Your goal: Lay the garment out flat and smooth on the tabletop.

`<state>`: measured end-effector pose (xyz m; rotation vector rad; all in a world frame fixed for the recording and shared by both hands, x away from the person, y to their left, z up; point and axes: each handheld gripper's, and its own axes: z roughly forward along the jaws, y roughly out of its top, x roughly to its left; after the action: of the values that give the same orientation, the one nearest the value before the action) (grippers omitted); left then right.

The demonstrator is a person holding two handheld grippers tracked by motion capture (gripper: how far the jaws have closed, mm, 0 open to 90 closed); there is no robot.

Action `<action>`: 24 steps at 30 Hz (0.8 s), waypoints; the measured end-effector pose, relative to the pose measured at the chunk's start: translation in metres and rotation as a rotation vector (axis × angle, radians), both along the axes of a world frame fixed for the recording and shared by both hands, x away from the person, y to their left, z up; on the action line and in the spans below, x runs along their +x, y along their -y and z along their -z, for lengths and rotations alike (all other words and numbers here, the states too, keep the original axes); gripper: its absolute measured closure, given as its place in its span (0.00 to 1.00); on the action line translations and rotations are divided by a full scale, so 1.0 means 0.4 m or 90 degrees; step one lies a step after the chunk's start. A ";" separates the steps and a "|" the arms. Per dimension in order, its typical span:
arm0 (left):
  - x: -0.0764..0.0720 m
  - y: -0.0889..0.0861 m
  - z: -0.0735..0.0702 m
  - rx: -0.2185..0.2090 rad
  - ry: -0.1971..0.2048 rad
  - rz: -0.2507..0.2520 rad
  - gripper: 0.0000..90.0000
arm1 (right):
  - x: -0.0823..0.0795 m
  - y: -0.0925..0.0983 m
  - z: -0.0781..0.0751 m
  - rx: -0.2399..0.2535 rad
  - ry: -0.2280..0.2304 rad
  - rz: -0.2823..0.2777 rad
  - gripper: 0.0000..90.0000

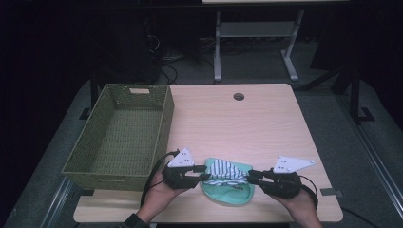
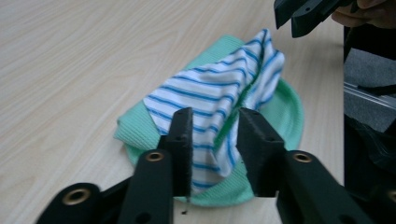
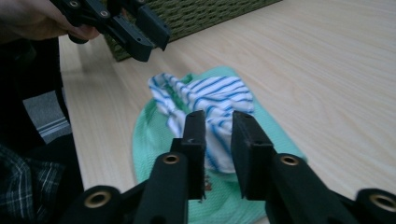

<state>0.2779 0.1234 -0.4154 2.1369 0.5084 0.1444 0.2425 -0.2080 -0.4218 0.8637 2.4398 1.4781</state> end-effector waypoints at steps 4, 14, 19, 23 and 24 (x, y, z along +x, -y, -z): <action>0.032 0.012 0.001 0.014 0.001 -0.014 0.92 | 0.032 0.000 -0.004 -0.007 0.006 0.008 0.97; 0.080 0.044 0.035 0.039 -0.037 -0.019 0.99 | 0.082 -0.035 0.029 -0.040 -0.025 -0.017 0.99; 0.075 0.053 0.041 0.043 -0.040 -0.008 0.99 | 0.056 -0.039 0.044 -0.041 -0.042 -0.035 0.99; 0.067 0.058 0.048 0.047 -0.047 0.001 0.99 | 0.037 -0.039 0.058 -0.047 -0.055 -0.049 0.99; 0.066 0.059 0.053 0.050 -0.051 0.002 0.99 | 0.033 -0.039 0.062 -0.047 -0.058 -0.050 0.99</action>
<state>0.3042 0.0996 -0.4365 2.2269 0.5535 0.0773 0.2557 -0.1922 -0.4465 0.8471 2.6045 1.3926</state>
